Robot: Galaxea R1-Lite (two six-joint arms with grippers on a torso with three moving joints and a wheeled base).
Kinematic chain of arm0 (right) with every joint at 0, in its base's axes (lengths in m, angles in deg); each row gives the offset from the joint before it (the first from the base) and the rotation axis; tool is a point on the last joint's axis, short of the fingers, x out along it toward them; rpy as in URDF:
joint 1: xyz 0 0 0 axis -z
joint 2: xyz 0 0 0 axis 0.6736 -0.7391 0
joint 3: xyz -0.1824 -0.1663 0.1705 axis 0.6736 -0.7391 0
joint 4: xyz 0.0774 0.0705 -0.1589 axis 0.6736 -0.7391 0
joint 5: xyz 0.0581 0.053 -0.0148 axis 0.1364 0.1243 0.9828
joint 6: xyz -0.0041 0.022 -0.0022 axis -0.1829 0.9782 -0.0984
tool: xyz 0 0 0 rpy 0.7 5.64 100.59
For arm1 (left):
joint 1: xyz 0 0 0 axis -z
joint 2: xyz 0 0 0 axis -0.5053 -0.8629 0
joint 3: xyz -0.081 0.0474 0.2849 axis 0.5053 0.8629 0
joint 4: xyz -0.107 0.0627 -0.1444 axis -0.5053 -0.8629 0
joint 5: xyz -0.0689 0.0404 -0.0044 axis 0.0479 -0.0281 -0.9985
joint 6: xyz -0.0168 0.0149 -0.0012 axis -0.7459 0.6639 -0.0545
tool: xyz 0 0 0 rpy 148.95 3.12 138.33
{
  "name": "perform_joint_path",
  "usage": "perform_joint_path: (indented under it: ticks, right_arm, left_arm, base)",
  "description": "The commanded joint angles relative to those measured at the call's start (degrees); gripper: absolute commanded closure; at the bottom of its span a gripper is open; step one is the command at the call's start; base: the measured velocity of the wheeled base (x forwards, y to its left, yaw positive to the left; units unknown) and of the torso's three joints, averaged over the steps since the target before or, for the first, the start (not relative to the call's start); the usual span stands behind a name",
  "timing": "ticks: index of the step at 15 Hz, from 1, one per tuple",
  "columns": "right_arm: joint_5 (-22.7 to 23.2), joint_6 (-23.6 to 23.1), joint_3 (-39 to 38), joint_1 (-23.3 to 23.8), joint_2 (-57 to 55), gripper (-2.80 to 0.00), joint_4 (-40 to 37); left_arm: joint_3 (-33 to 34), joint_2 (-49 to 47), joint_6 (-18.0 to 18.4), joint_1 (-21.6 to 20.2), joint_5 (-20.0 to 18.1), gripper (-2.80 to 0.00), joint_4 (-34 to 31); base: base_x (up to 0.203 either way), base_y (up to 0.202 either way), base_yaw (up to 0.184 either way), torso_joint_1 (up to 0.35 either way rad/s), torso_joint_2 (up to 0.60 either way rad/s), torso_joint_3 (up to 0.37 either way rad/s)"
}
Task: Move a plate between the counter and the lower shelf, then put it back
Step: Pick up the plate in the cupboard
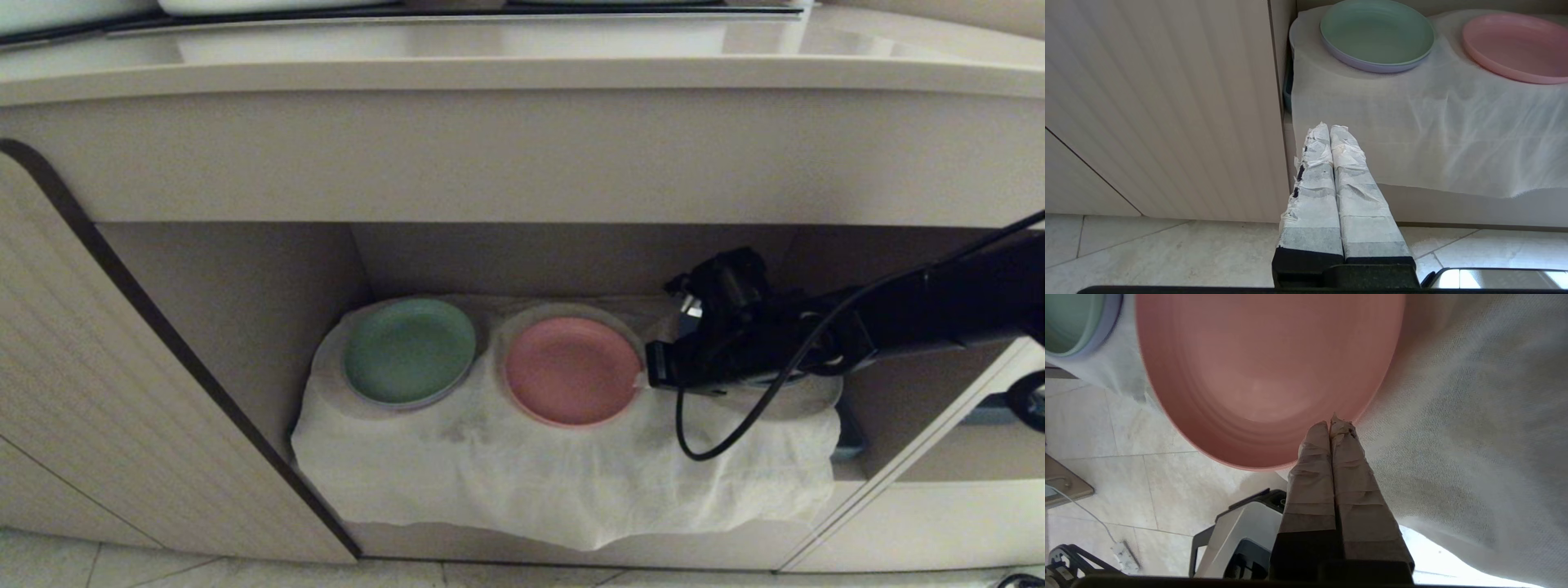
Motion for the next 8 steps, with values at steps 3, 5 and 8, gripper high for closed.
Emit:
perform_joint_path:
  ticks: [3, 5, 8]
  right_arm:
    - [-0.1, 3.1, 1.5, -0.4, -0.9, 0.0, -0.2]
    - [-0.3, 3.5, 2.8, -0.5, -1.5, 0.0, -0.6]
    - [-0.7, 3.5, 3.2, -0.5, -1.9, 0.0, -0.8]
  left_arm:
    - [0.0, 0.0, 0.0, 0.0, 0.0, 0.0, 0.0]
    - [0.0, 0.0, 0.0, 0.0, 0.0, 0.0, 0.0]
    - [0.0, 0.0, 0.0, 0.0, 0.0, 0.0, 0.0]
  base:
    - [0.0, 0.0, 0.0, 0.0, 0.0, 0.0]
    - [0.0, 0.0, 0.0, 0.0, 0.0, 0.0]
    - [0.0, 0.0, 0.0, 0.0, 0.0, 0.0]
